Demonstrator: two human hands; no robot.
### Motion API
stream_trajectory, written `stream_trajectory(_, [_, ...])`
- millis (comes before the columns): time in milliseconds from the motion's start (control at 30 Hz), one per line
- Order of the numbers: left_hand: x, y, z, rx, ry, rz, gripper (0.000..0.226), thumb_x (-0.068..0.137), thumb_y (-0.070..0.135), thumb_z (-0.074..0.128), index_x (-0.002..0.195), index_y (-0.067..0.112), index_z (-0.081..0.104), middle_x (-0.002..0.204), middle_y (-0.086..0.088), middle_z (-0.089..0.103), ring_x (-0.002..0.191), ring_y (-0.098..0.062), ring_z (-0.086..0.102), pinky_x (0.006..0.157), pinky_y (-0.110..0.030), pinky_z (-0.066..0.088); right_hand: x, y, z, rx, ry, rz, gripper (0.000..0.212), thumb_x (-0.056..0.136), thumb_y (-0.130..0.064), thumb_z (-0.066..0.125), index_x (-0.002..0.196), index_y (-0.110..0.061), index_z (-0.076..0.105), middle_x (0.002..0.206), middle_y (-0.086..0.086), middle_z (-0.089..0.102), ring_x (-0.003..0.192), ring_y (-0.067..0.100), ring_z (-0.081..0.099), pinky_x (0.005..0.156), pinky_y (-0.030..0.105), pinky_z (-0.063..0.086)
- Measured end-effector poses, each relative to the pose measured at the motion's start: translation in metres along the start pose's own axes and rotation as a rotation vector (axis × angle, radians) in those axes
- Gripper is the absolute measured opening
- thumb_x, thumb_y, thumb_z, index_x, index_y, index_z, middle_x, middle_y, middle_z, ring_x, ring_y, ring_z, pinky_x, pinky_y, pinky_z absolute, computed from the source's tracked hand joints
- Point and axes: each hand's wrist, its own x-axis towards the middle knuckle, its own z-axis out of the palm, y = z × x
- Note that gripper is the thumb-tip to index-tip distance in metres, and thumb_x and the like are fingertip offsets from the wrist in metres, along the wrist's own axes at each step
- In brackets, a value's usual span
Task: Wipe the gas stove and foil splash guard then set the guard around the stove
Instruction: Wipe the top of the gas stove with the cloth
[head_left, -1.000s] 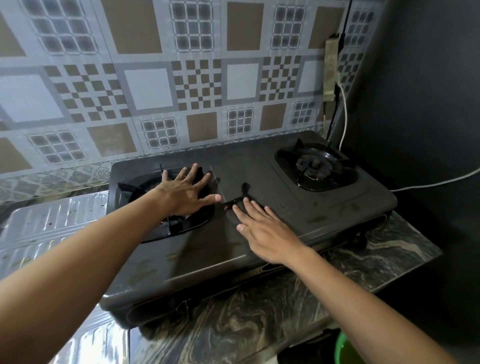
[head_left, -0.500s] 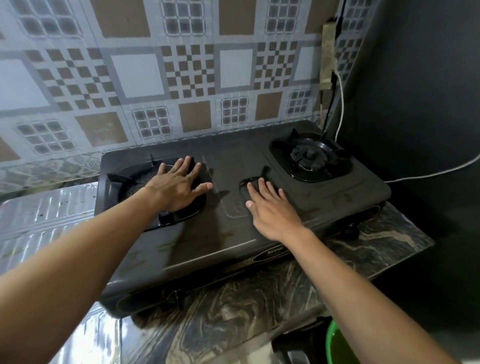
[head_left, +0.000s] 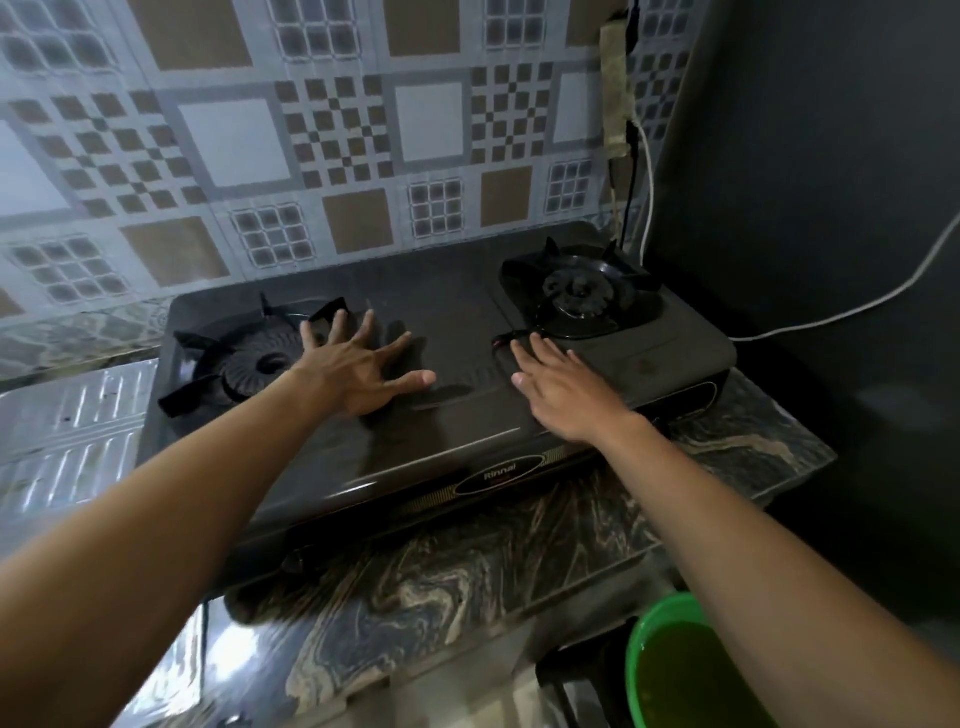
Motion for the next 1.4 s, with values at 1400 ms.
stream_trajectory(1400, [0.007, 0.008, 0.009, 0.016, -0.005, -0.039, 0.102, 0.055, 0.1, -0.012, 0.148, 0.059, -0.007, 0.166, 0.0, -0.014, 0.151, -0.037, -0.014, 0.116, -0.067, -0.005, -0.029, 0.101, -0.016, -0.136, 0.273, 0.108, 0.051, 0.101, -0.028, 0.037, 0.15, -0.01, 0.04, 0.154, 0.013, 0.039, 0.144, 0.029, 0.032, 0.12, 0.043, 0.022])
